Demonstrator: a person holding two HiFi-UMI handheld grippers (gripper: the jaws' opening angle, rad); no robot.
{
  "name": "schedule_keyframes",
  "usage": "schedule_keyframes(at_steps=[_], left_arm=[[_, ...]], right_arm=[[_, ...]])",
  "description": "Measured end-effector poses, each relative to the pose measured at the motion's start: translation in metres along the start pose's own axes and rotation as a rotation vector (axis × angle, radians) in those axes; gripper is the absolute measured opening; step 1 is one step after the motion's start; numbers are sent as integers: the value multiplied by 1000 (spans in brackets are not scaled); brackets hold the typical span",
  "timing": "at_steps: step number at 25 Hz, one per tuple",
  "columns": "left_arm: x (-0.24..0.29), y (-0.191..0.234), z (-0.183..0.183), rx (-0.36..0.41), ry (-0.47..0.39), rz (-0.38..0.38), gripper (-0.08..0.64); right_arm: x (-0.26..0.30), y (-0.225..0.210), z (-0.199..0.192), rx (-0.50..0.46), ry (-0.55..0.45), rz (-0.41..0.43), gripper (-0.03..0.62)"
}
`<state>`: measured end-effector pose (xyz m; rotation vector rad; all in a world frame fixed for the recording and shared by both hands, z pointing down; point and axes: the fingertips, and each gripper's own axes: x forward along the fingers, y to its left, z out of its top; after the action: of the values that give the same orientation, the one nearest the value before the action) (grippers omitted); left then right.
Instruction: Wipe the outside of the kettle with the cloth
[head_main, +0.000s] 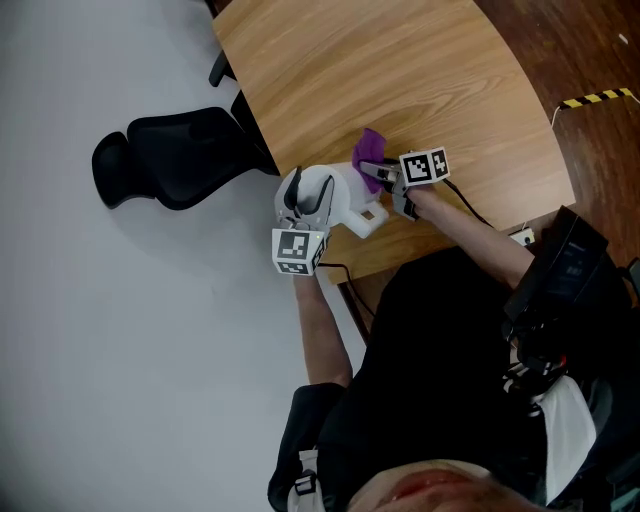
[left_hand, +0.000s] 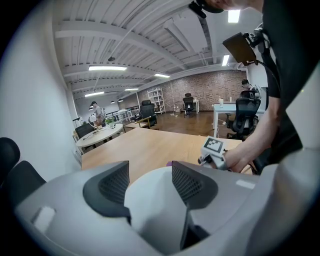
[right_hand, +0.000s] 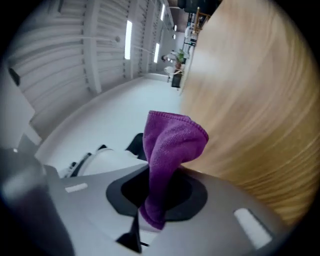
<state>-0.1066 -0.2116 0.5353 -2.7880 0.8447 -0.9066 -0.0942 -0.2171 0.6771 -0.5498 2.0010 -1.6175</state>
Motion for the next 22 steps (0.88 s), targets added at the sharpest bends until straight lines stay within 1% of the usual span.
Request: schedule_keyframes(at_steps=[2,3,4,5,6,7,8,9,10,11,12,13,14,15,16,17,19,20,21,22], left_arm=[[0,-3,0,2,0,-2,129],[-1,-7,-1,2,3,-7,130],[-5,-11,-2,1,8,-15,130],[-10,-13,-2,-5,10,-20,130],[-15,-11,3,-23,3,-12,133],[-20,-2,9,-63,-15,19,133],[-27,10,15,-124,-35,78,136],[-37,24,18,-199,-51,161,152],[-47,36,14,-286,-56,246,154],[-54,42,7,-386,-53,308,153],[-59,42,-1,-490,-52,331,153],[-60,38,-7,-580,-58,324,152],[-59,36,-9,-636,-67,308,144],[-57,36,-9,-648,-66,293,142],[-55,37,-9,-623,-54,272,141],[-51,37,-8,-575,-38,237,141],[-42,31,-10,-475,-22,130,140],[-34,29,-11,-438,-30,72,140],[-24,29,-10,-411,-47,19,141],[-13,30,-5,-398,-66,-22,140]], right_arm=[[1,-54,-11,44,69,-164,61],[0,-72,-19,65,102,-214,61],[-1,-82,-29,81,134,-241,61],[0,-84,-36,88,165,-250,61],[2,-79,-38,85,187,-241,61],[5,-66,-31,72,192,-209,63],[8,-44,-17,51,170,-147,63],[10,-15,-1,19,132,-59,63],[12,17,16,-20,98,40,63],[12,47,26,-57,86,127,63],[13,70,27,-81,100,188,63],[14,83,21,-88,130,221,63],[15,89,13,-81,155,231,63],[15,91,9,-66,162,231,62],[13,94,8,-56,152,234,60],[10,98,9,-60,128,242,60],[-4,100,6,-64,71,248,60],[-11,100,7,-82,48,251,60],[-18,99,11,-115,31,252,60],[-24,90,14,-114,21,227,60]])
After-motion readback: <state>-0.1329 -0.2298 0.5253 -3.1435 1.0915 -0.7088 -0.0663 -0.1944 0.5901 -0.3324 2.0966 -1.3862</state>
